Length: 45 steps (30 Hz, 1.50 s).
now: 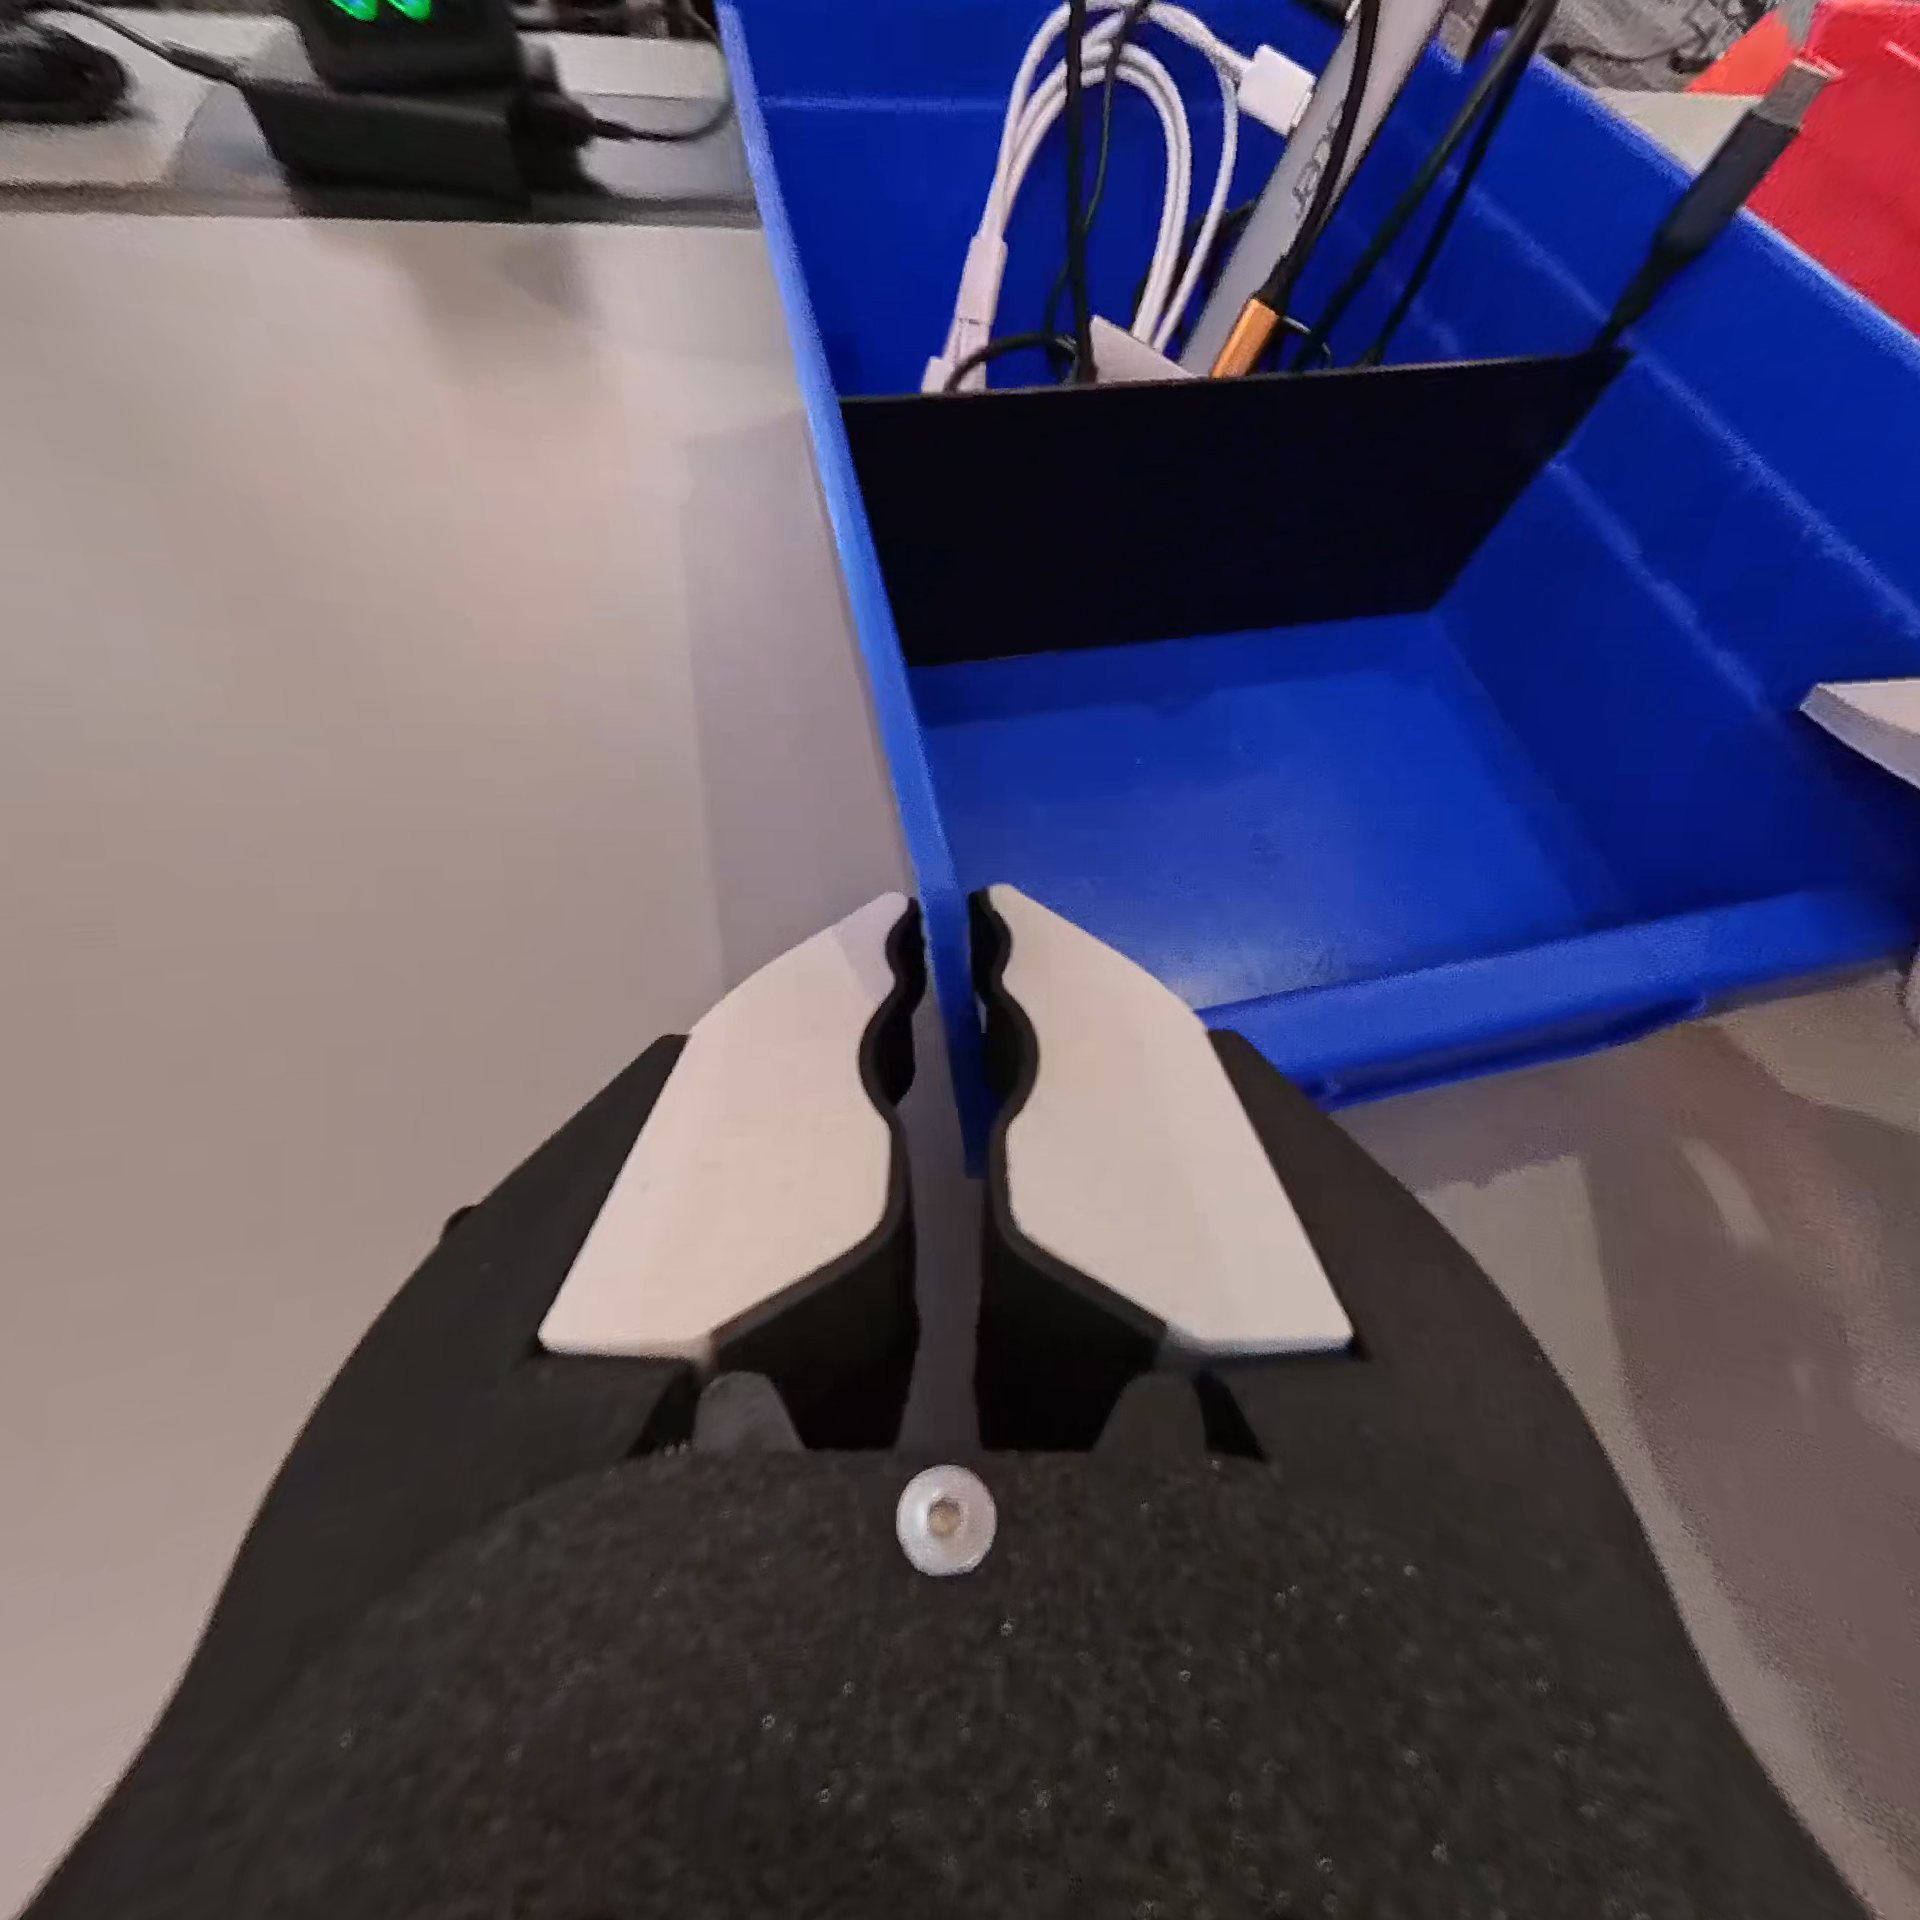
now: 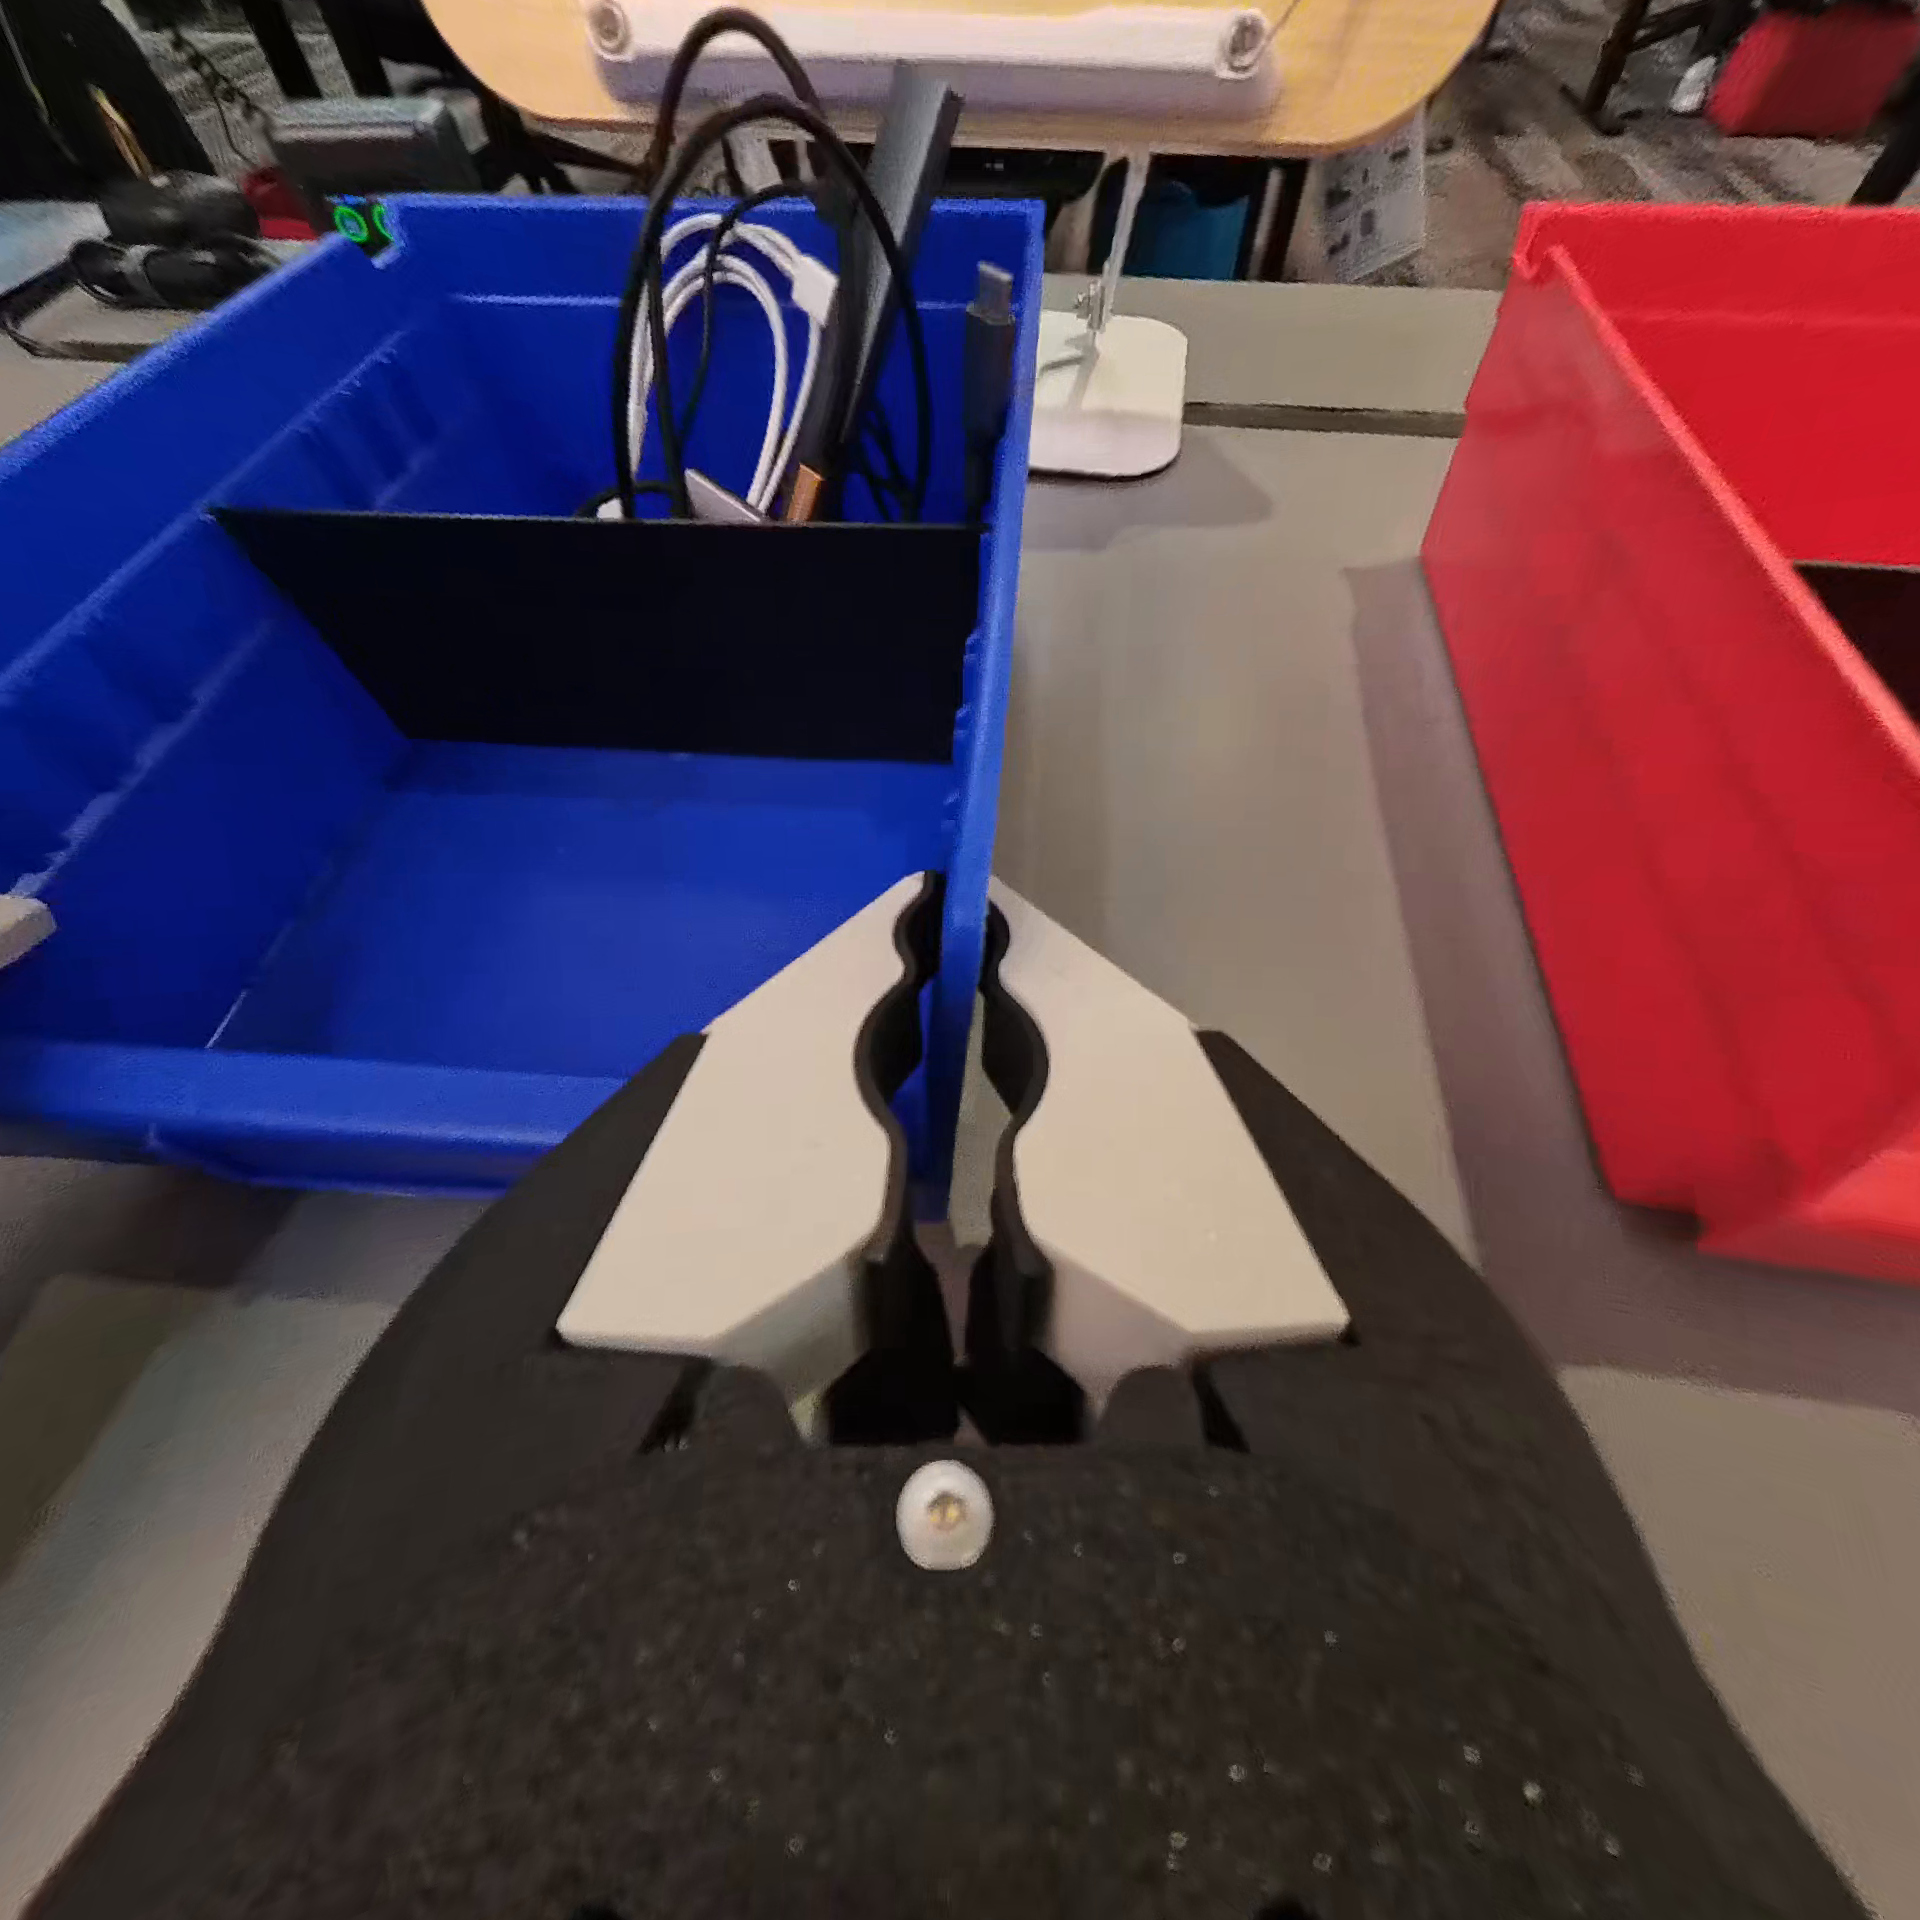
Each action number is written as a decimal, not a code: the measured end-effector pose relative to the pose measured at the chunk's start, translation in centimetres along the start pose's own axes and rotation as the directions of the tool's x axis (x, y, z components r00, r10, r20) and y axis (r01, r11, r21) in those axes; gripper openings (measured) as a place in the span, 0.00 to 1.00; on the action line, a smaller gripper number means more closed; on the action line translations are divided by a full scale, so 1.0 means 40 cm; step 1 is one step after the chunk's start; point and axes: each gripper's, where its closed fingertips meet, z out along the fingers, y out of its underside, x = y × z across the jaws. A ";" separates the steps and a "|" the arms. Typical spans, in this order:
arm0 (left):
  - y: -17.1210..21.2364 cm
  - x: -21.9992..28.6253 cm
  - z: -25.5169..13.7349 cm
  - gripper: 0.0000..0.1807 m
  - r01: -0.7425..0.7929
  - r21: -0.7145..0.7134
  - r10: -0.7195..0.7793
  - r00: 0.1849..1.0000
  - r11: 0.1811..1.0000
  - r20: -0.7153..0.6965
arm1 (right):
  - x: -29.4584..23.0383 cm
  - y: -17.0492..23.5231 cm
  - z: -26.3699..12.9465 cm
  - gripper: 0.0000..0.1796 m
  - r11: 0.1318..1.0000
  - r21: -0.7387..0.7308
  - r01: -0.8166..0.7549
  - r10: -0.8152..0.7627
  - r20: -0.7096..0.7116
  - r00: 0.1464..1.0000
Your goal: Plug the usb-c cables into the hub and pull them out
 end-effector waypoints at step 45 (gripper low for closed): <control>0.028 -0.156 -0.161 0.22 -0.108 0.116 0.100 0.992 0.987 0.073 | 0.611 -0.006 -0.214 0.31 0.954 0.223 -0.200 0.179 0.115 0.977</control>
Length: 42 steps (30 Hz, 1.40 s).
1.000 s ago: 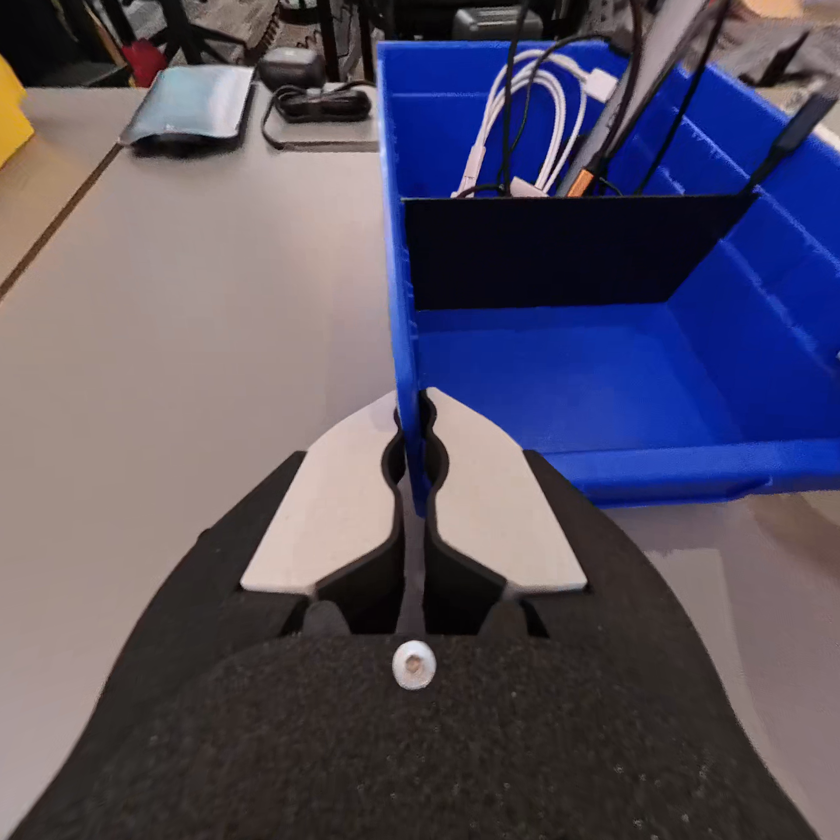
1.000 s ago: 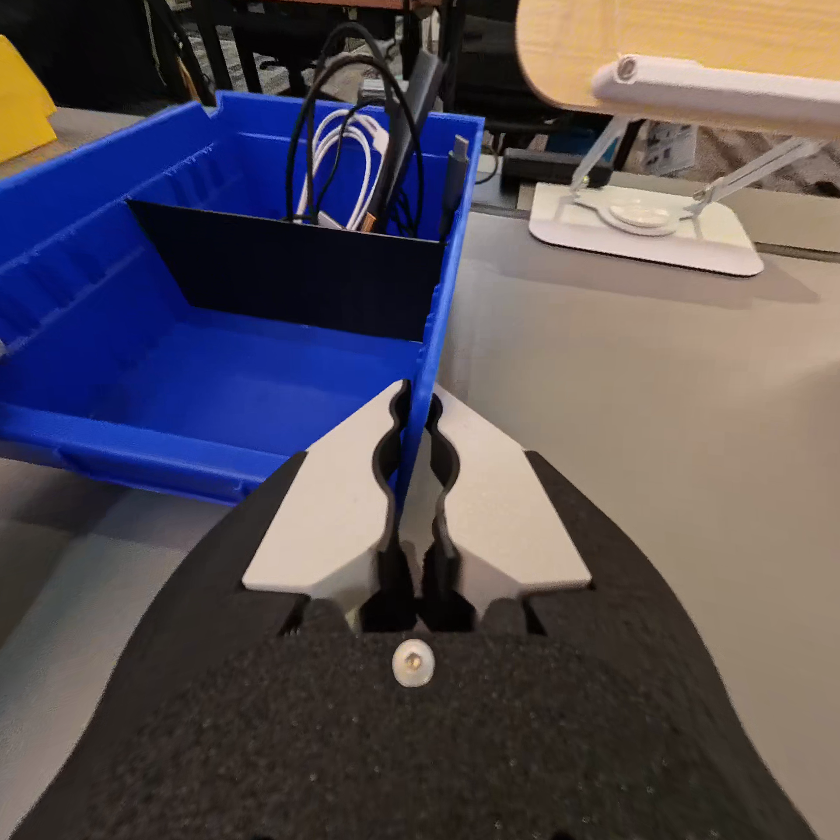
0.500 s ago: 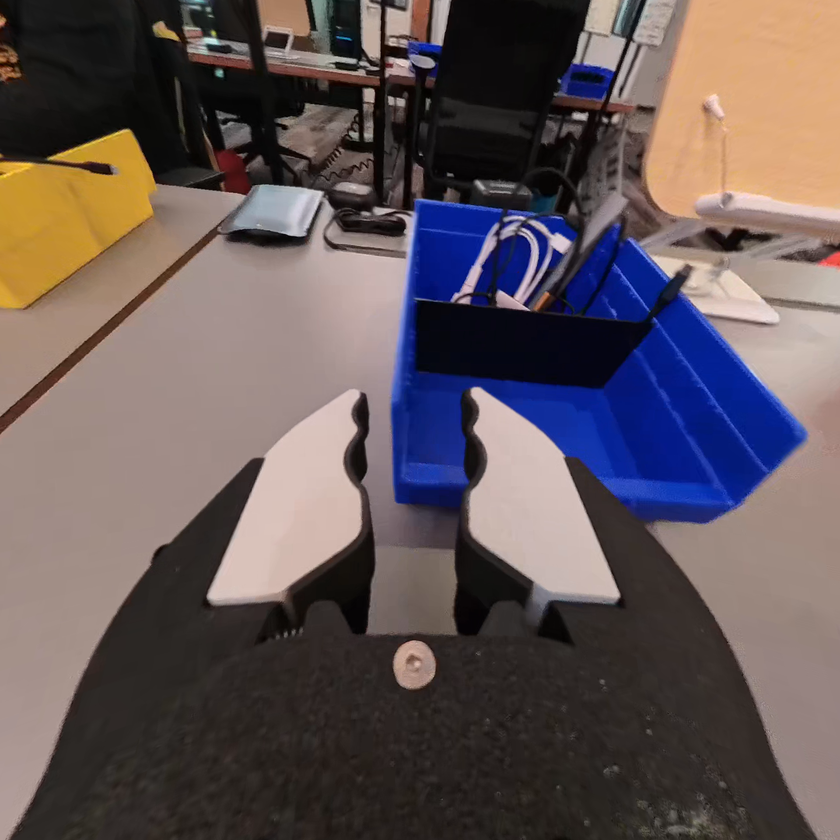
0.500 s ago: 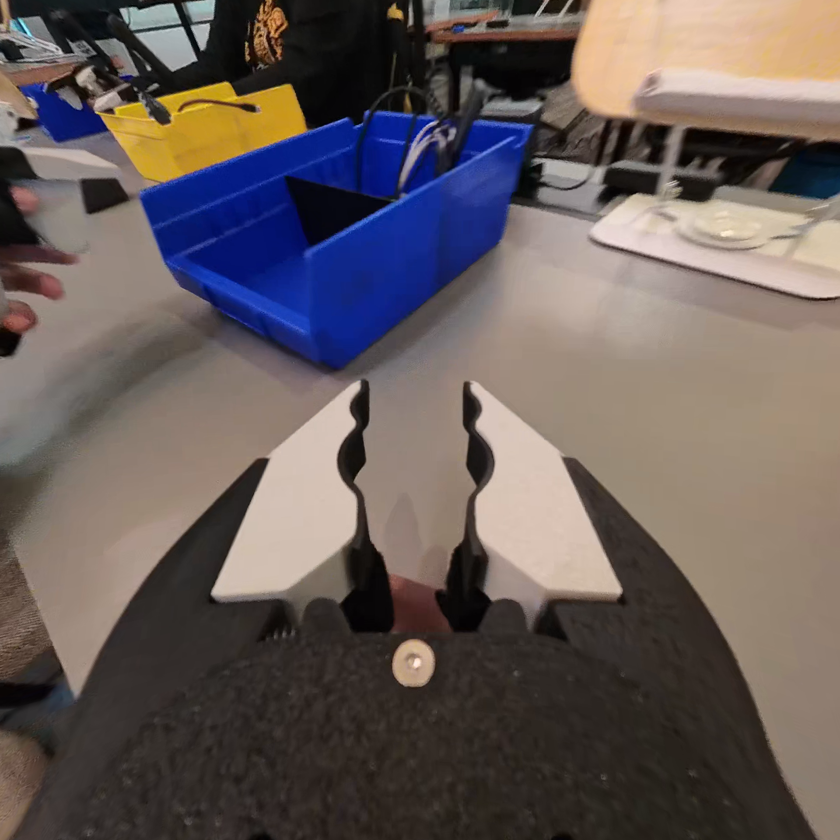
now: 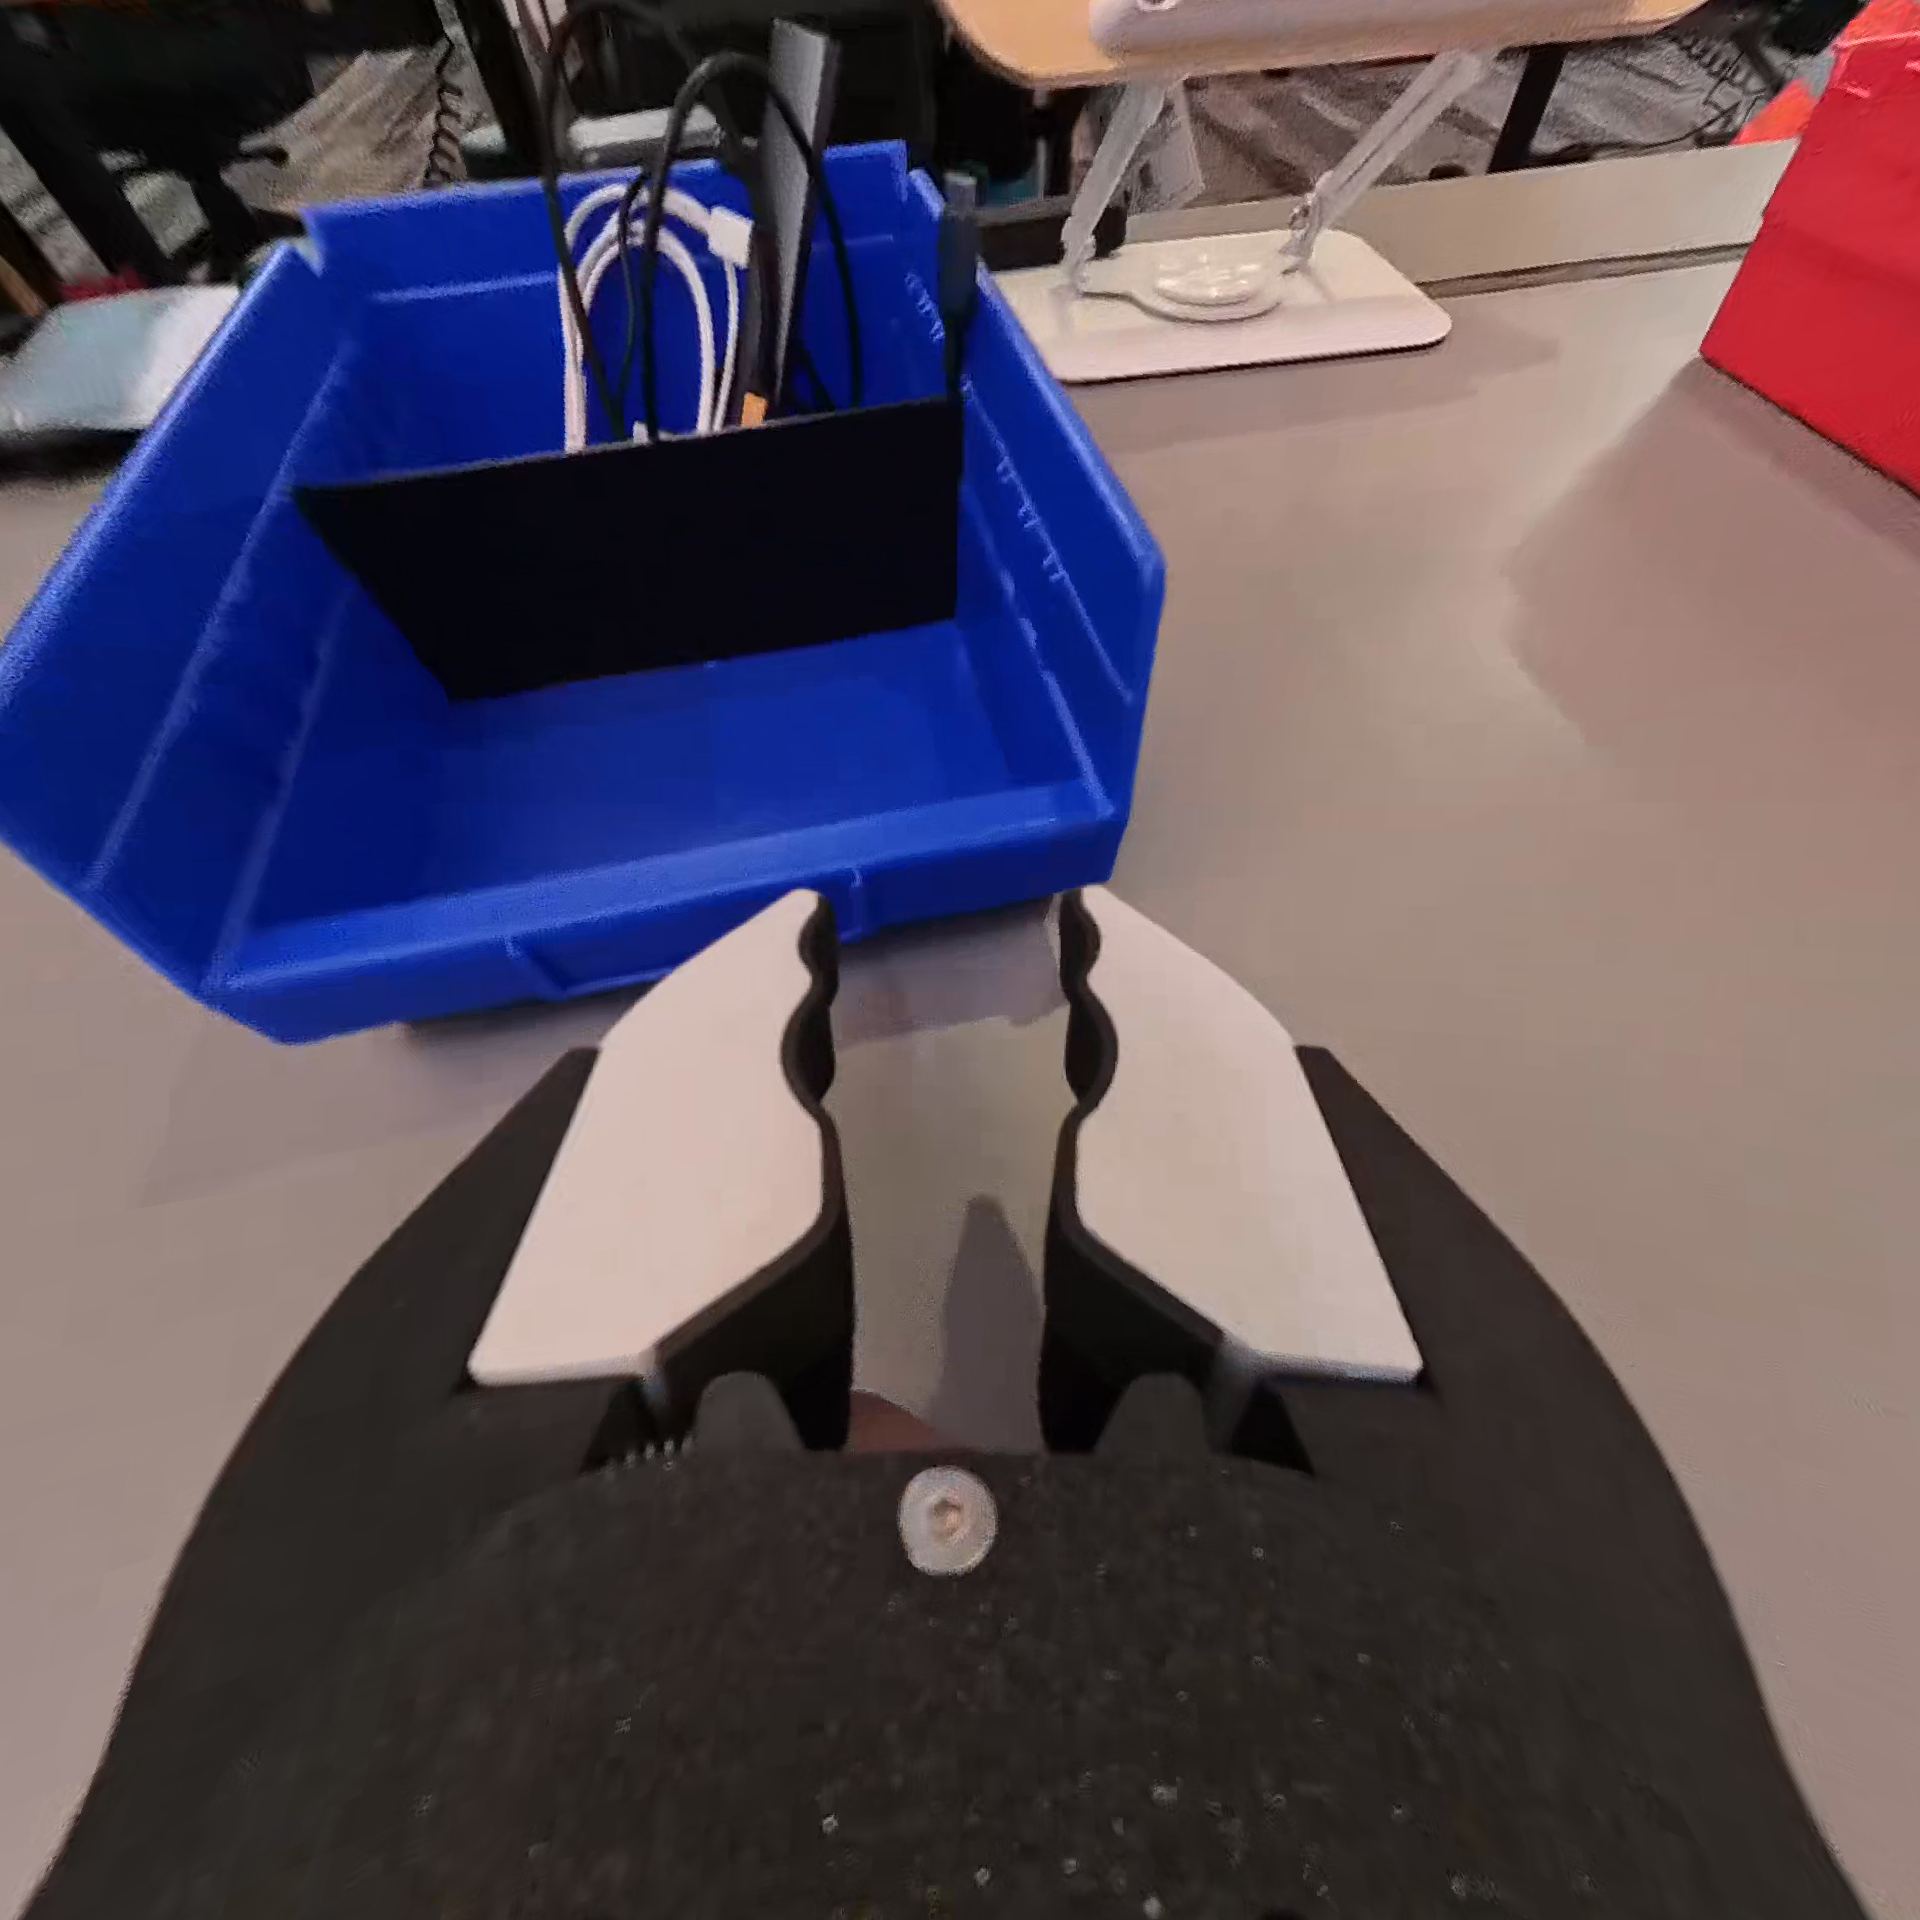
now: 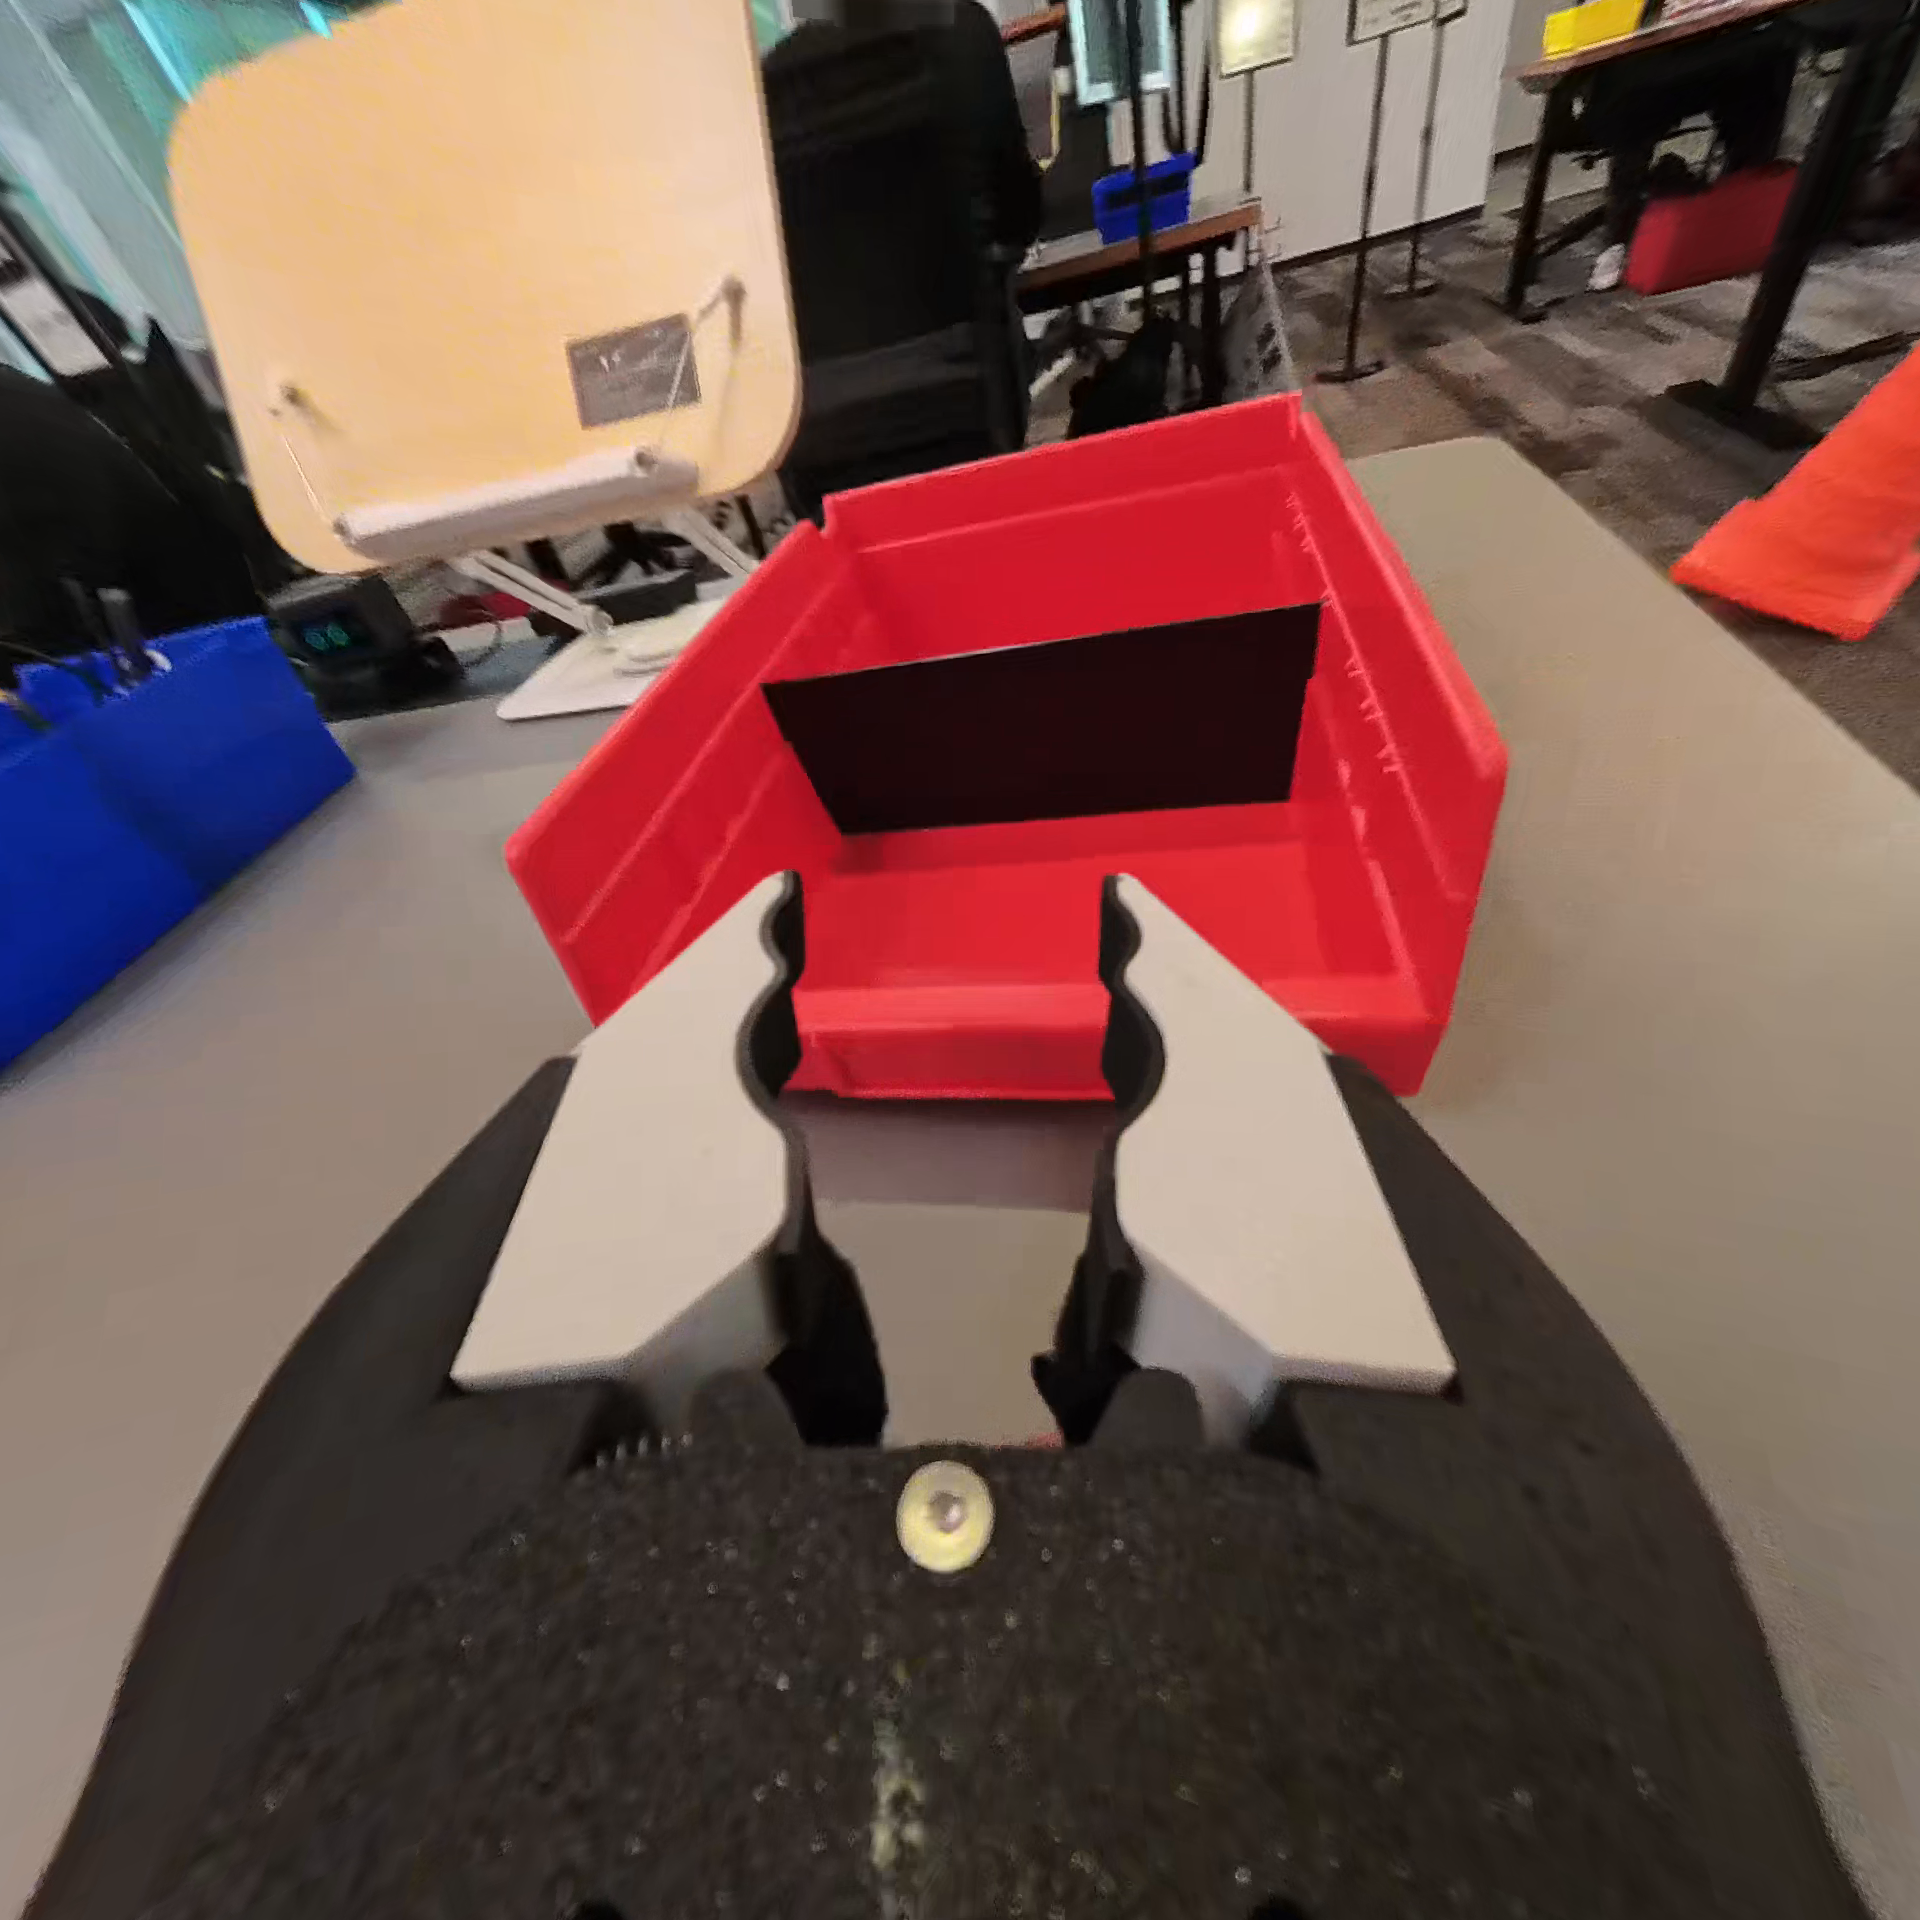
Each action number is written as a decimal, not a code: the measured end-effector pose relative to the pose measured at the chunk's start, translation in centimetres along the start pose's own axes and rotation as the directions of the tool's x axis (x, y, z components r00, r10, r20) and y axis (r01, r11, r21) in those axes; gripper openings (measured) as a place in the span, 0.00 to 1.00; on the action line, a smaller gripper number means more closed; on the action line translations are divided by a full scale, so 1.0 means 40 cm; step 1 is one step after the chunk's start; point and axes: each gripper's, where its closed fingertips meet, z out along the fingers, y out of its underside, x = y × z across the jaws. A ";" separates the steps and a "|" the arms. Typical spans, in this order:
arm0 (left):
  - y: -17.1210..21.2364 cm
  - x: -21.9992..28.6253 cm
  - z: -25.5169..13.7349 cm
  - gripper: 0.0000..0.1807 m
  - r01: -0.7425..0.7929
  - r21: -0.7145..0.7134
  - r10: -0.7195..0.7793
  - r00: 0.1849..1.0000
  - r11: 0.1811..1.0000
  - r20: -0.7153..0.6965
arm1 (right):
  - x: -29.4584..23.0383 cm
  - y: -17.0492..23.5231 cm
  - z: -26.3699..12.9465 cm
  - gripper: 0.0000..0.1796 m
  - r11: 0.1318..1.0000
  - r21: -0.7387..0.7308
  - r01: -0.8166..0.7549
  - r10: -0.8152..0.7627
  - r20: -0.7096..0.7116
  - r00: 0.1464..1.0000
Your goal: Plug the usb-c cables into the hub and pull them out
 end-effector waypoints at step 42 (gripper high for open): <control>-0.007 0.000 0.045 0.25 0.098 0.002 -0.098 0.994 0.995 -0.044 | -0.041 0.090 -0.032 0.41 0.951 -0.239 0.198 -0.206 -0.008 0.979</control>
